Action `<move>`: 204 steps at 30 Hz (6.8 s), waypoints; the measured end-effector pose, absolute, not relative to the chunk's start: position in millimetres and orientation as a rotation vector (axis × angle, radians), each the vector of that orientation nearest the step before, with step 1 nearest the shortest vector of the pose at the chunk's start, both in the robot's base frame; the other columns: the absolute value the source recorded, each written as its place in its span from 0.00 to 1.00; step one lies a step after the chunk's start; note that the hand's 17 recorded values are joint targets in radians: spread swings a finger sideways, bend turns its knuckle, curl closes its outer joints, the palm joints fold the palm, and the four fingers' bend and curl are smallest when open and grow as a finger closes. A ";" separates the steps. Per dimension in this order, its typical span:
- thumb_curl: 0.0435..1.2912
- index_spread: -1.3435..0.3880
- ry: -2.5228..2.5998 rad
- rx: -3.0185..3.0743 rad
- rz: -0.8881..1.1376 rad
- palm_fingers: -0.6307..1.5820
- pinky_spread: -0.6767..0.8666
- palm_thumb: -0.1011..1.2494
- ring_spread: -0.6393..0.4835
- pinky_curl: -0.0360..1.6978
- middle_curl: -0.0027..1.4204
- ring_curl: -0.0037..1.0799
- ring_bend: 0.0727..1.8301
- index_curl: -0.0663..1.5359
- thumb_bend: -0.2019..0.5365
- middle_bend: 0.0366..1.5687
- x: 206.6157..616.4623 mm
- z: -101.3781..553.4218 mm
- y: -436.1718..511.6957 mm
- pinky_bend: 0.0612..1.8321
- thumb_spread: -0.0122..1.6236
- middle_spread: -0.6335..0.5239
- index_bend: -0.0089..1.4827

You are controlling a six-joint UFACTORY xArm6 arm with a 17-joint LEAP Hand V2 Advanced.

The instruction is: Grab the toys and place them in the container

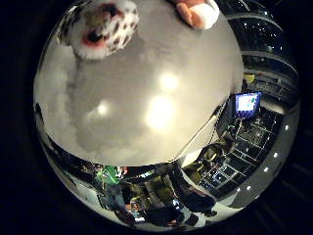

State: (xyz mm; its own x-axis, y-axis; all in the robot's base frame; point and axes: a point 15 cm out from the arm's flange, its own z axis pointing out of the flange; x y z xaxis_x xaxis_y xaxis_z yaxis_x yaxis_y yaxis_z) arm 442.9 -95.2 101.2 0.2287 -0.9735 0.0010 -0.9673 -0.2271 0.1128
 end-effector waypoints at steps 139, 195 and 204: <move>0.29 0.63 -2.552 2.072 0.428 0.33 0.68 0.58 0.71 0.21 0.23 0.21 0.15 0.21 0.24 0.11 601.8 198.9 -226.4 0.19 0.66 0.61 0.11; 0.29 0.66 -2.493 1.931 0.055 0.87 0.28 0.69 0.42 0.40 0.44 0.53 0.72 0.43 0.25 0.76 558.1 171.0 -287.5 0.65 0.61 0.46 0.74; 0.31 0.67 -2.393 2.061 0.035 0.85 0.30 0.70 0.43 0.45 0.43 0.52 0.75 0.43 0.24 0.80 493.8 264.1 -219.2 0.65 0.62 0.46 0.78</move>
State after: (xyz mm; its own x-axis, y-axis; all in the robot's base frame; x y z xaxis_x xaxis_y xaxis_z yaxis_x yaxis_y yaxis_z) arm 493.8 -219.2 264.1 -0.1485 -0.9889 0.0019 -0.9886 0.1484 -0.0274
